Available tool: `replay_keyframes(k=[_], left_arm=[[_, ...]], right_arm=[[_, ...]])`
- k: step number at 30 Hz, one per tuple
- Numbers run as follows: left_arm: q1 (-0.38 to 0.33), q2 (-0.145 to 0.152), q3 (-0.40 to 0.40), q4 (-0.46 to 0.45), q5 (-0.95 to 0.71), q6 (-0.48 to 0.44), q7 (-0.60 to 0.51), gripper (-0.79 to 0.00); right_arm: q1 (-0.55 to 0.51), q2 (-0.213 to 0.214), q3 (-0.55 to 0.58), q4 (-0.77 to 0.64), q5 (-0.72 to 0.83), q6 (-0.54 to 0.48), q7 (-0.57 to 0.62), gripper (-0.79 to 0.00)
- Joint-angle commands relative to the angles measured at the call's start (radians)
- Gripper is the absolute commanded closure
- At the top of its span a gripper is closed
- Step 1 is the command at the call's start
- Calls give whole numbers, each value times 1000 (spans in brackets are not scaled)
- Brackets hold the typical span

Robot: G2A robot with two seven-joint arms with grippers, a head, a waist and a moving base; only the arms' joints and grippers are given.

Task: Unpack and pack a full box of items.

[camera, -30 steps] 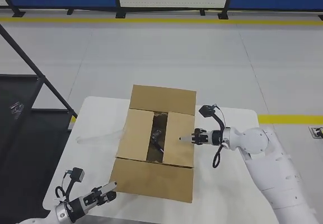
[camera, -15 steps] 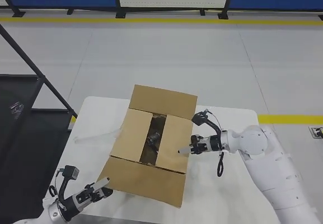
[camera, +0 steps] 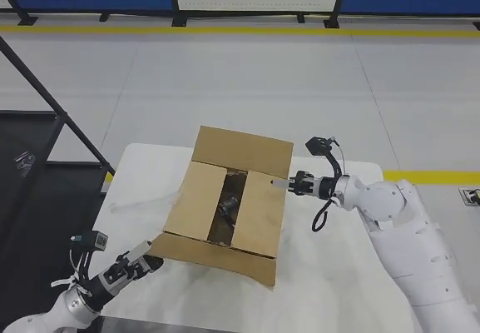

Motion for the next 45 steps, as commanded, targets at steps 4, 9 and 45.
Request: replay_keyframes(k=[4, 9, 45], left_arm=[[-38, -1, 34, -8, 39, 15, 37, -785], [-86, -2, 76, -4, 63, 39, 57, -785], [-227, -3, 187, 57, 137, 98, 129, -785]], right_arm=[[0, 0, 0, -1, 2, -8, 2, -785], [-11, 0, 2, 3, 5, 4, -26, -785], [312, -147, -137, 761, 443, -577, -221, -785]])
